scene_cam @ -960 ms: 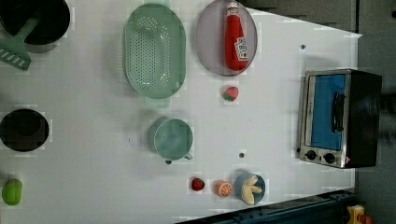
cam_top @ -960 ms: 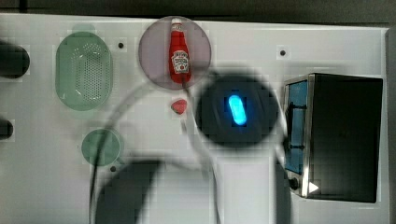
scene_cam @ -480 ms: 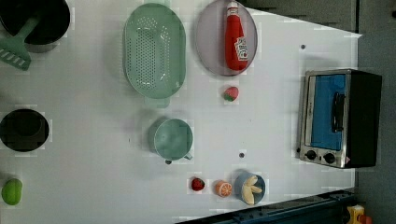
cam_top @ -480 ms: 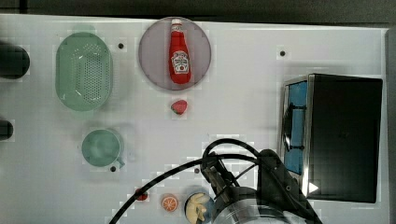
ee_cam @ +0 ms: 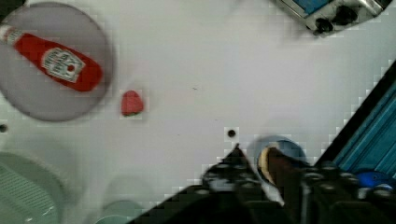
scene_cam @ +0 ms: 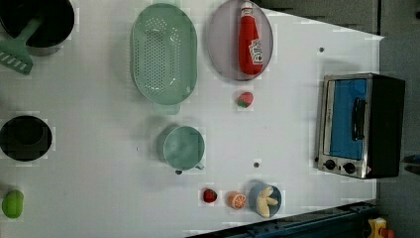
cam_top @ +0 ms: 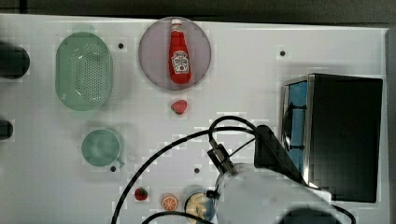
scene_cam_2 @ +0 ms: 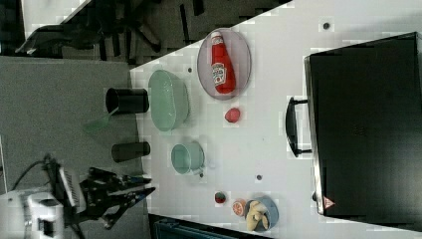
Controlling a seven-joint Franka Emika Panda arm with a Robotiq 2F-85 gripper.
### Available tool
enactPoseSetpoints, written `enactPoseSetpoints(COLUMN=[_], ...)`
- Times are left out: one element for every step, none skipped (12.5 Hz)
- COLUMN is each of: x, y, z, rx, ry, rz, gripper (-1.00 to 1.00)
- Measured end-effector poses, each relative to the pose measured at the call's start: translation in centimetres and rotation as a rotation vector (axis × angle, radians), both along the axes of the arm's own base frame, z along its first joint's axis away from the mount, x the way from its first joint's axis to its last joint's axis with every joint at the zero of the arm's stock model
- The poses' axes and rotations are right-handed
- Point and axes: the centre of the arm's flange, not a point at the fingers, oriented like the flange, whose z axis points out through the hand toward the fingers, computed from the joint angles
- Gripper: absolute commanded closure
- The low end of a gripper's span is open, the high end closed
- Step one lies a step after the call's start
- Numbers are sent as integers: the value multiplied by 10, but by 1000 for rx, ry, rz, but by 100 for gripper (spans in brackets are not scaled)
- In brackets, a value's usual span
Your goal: Flap open oven.
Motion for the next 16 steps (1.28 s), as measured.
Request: enactPoseSetpoints(x=[5,11,16,20,23,27,31,38,47,53,57,60,63,62,58,53], y=[-3,-6,-13,-21,-31,-44,-59,-78,-97,-118,-139,-162,-183,-201,-215,-224], z=[-11,-21,-31,-40,-50,-60,-72,-85,-103,-123,-144,-165,-183,-201,-216,-227], rx=[-3,-10,-23,-21,-26,-27,-24,-25,-29,-28,-33,-49,-70,-83,-88,-94], ry=[14,20,16,-7,-19,-32,-45,-48,-54,-43,-31,-22,-22,-5,12,17], rz=[-3,8,47,103,170,246,314,379,453,527,593,661,725,771,806,831], gripper=[65,65,65,65,65,65,65,65,65,65,65,65,65,65,65,65])
